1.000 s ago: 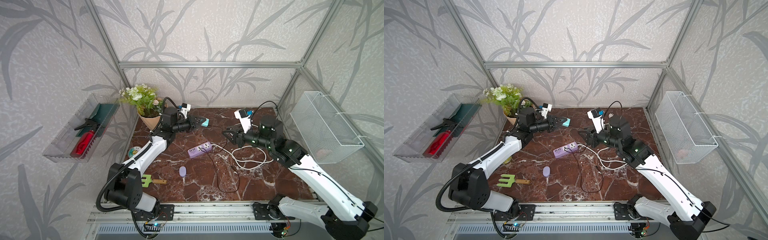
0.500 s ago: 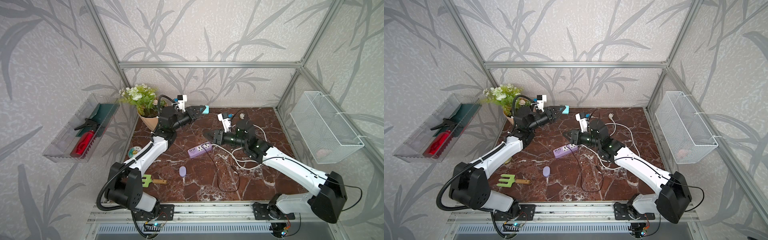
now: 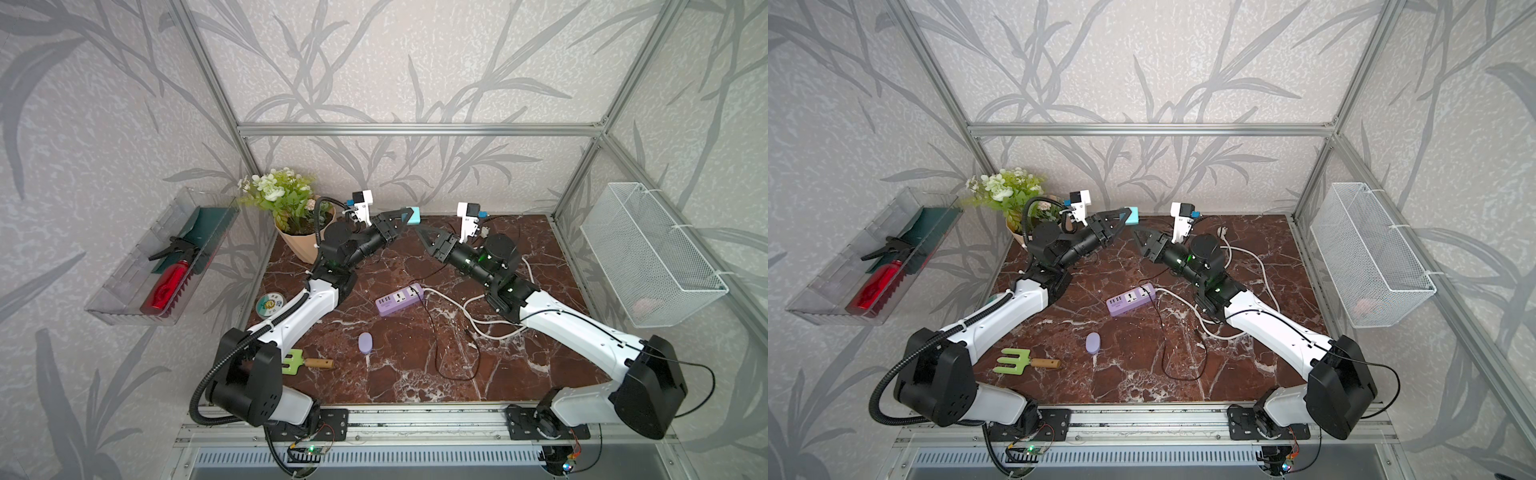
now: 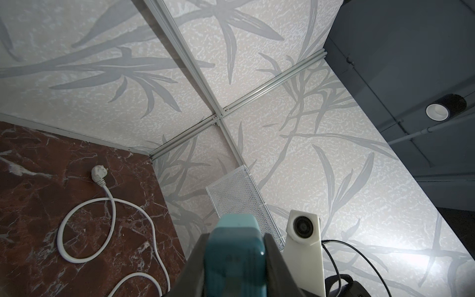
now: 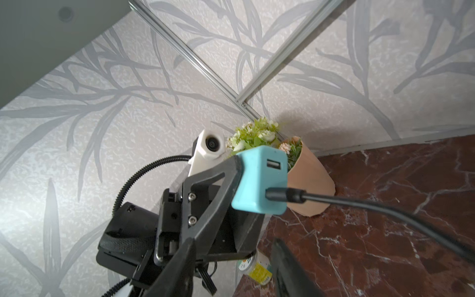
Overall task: Charge the bluetooth headset
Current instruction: Pick up the plug from the center of the board.
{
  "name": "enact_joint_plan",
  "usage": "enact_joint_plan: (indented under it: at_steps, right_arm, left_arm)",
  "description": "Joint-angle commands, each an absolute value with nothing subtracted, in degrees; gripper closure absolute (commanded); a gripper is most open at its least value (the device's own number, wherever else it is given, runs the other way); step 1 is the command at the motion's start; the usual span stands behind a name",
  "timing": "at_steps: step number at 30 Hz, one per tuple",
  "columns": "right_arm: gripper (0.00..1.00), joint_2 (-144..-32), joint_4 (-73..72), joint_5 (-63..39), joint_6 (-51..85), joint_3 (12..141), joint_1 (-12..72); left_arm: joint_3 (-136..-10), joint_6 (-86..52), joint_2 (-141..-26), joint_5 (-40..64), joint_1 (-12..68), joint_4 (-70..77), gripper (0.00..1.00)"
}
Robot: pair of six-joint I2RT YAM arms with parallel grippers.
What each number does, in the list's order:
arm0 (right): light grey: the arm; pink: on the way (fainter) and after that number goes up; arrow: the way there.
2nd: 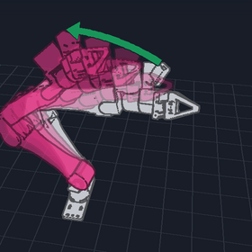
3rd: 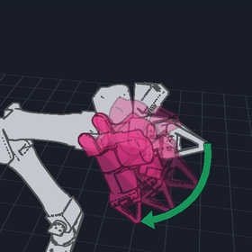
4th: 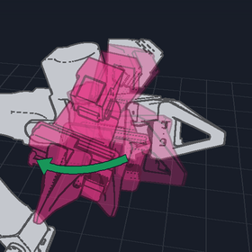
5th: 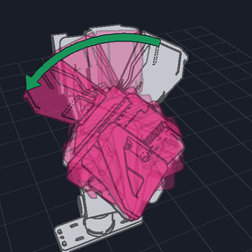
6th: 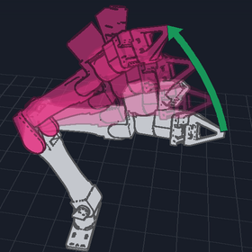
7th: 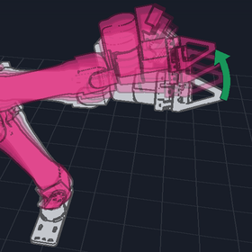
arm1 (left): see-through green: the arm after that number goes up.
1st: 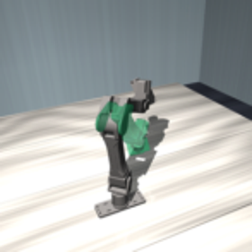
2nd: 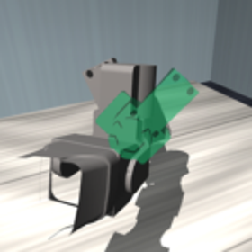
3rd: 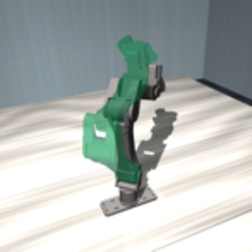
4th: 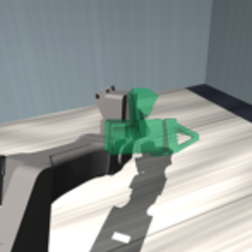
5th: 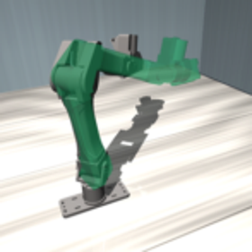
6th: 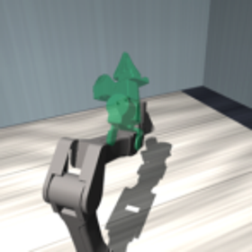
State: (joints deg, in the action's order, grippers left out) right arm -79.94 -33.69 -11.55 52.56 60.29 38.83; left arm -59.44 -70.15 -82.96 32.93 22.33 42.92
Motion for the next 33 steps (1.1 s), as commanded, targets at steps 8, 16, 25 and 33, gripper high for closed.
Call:
enact_joint_plan:
  at_steps: [8,16,25,33]
  right_arm:
    - [0.52,-84.37,-45.17,-7.18,56.60,62.60,39.15]
    - [0.55,-83.53,-45.87,-4.82,53.01,63.91,39.22]
    - [0.52,-84.99,-49.35,-4.43,53.79,64.52,39.11]
    - [0.54,-87.00,-50.13,-3.54,55.27,66.89,39.03]
  left_arm:
    - [-61.52,-80.12,-86.87,30.87,23.55,58.11,0.95]
    - [-61.18,-79.80,-86.75,30.93,24.39,58.22,0.96]
    - [-60.74,-80.40,-86.21,31.20,25.09,59.06,0.96]
    - [-60.39,-80.68,-86.53,30.35,25.57,59.65,0.96]
